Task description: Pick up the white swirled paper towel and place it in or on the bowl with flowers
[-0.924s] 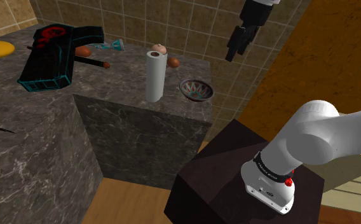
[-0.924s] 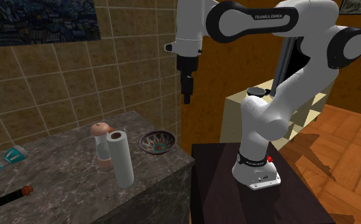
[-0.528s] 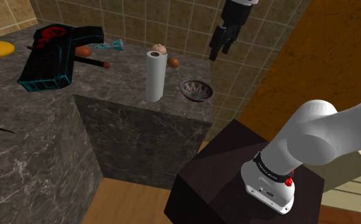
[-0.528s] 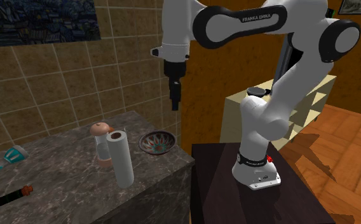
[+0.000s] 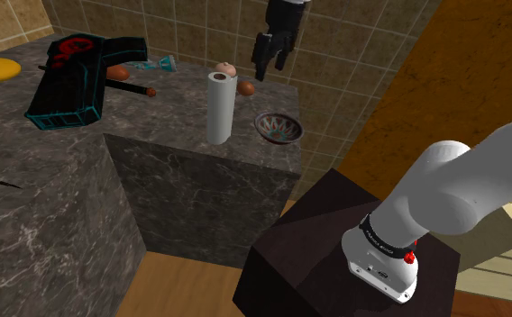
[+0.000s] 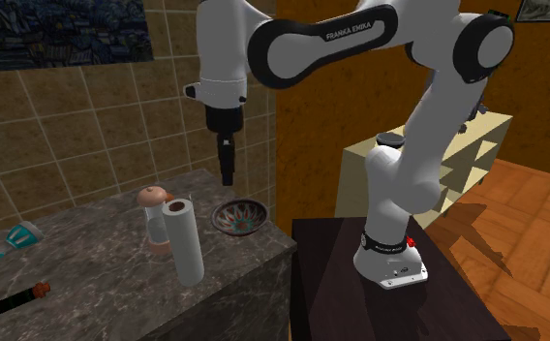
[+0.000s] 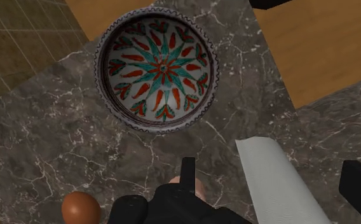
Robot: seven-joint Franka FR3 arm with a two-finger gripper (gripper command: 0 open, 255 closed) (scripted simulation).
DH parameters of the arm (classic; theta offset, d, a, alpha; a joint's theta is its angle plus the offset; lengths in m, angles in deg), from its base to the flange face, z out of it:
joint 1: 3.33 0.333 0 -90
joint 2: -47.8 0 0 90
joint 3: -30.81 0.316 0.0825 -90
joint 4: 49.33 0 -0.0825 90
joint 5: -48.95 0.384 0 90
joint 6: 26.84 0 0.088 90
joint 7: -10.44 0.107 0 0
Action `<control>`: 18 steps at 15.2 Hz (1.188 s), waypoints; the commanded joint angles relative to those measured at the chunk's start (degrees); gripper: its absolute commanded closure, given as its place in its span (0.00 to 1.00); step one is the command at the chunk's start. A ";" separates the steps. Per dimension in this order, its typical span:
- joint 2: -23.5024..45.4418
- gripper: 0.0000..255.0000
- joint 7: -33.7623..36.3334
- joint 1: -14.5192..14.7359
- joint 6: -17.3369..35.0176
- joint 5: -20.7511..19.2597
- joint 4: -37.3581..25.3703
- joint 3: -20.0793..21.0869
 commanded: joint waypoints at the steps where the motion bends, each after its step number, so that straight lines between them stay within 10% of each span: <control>1: 4.65 0.00 0.75 0.45 1.24 -0.28 -3.51 1.08; 9: 21.74 0.00 3.57 2.44 2.39 -3.17 -19.34 4.54; 18: 23.40 0.00 3.88 2.45 7.96 -3.62 -15.40 4.48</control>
